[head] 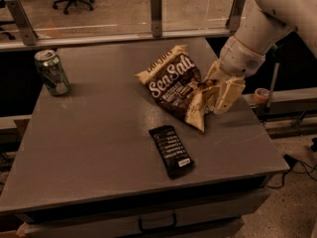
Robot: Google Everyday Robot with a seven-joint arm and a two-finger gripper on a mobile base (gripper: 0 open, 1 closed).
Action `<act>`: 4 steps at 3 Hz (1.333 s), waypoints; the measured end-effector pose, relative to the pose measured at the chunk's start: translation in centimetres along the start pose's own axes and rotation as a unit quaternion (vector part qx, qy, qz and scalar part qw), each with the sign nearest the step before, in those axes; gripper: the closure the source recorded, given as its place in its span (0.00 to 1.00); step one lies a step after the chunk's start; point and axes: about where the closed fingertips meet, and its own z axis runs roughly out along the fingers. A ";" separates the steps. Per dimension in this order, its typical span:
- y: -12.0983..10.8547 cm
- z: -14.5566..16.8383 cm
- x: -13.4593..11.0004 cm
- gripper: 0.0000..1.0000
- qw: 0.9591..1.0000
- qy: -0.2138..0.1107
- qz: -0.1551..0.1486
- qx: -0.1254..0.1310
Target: Move brown chip bag near rxbar chocolate
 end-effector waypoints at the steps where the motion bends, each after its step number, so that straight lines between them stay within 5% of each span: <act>1: 0.1 -0.6 -1.3 0.00 1.000 0.001 -0.013 0.000; 4: 0.9 -1.6 -3.3 0.00 1.000 -0.010 -0.018 -0.003</act>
Offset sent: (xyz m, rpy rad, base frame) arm -0.0284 0.0139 0.0373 -0.0266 0.0231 0.0715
